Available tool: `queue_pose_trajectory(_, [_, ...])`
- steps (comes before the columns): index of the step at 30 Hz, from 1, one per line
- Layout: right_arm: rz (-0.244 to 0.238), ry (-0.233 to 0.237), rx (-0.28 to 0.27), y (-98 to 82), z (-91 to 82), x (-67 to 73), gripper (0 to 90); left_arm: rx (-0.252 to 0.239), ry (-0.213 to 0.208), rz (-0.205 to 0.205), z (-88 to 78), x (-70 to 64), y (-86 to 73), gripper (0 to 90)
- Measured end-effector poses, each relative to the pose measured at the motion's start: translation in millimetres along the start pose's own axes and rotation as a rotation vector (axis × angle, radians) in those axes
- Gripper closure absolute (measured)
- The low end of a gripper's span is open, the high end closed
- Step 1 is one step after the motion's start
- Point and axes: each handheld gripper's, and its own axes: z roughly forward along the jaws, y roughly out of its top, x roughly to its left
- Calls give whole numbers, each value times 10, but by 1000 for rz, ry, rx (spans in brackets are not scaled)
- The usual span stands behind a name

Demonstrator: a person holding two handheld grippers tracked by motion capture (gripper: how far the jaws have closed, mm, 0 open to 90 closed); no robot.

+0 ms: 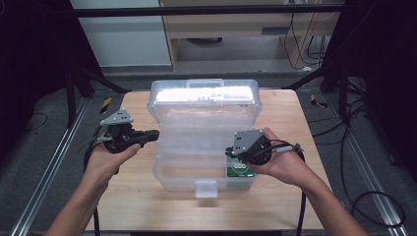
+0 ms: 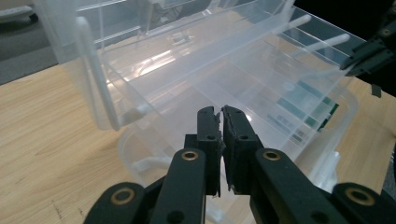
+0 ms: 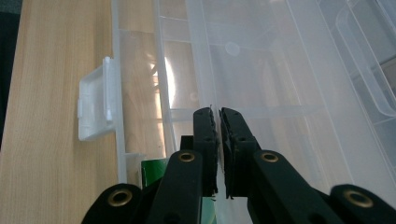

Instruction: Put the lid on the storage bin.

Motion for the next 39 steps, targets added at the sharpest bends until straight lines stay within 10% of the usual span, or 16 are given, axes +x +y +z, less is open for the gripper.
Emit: queue_pose_trajectory(39, [-15, 23, 2, -62, 13, 167, 875, -76, -14, -95, -13, 166, -156, 884])
